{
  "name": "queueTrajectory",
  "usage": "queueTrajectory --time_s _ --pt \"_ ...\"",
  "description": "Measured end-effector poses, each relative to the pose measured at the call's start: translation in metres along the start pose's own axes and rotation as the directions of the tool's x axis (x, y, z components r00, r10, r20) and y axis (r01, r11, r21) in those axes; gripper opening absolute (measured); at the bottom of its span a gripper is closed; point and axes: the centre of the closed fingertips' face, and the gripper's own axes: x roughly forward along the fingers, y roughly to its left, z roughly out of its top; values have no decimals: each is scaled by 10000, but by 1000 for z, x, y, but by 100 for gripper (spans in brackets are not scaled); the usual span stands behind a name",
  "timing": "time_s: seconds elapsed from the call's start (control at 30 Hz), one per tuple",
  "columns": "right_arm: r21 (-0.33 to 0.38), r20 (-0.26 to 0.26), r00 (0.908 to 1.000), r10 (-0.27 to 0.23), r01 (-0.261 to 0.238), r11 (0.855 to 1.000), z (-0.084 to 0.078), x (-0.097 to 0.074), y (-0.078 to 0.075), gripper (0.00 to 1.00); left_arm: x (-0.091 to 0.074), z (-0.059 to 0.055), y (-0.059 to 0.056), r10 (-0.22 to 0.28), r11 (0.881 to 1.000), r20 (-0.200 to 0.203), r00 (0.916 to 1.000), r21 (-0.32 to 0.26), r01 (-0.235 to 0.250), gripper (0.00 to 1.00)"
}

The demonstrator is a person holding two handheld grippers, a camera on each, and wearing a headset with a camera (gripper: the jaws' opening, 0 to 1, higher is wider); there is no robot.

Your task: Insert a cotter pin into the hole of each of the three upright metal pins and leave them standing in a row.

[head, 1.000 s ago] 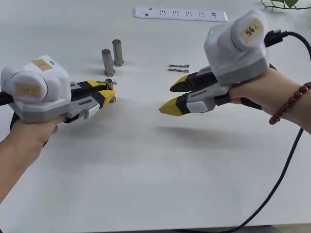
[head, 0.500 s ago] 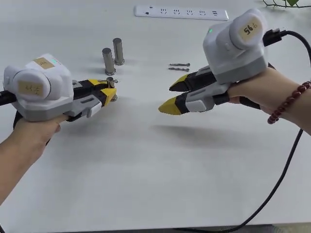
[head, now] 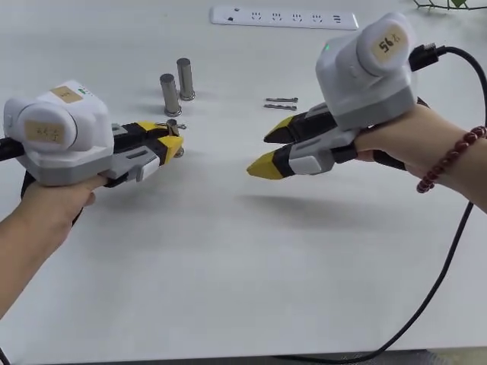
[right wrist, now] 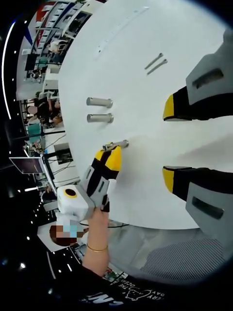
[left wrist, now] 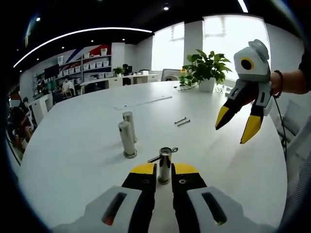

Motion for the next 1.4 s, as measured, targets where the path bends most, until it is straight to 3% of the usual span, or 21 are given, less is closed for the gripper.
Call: queueTrajectory --time_s 0.2,0.5,0.97,1.4 --pt "-2 111 9999 -13 13 10000 2 1 0 31 -1 -2 0 46 9999 -57 10000 -106 -46 10" --pt "-330 460 9989 -99 115 9994 12 5 0 17 0 -2 -2 228 9997 -25 9997 -121 -229 8" --pt "-182 760 9968 -238 253 9995 21 12 -3 14 -1 -2 -1 583 9968 71 9983 -550 -578 8" --pt "32 1152 9928 -332 331 9994 29 18 -6 9 -4 -4 -1 590 9968 -25 9983 -541 -591 20"
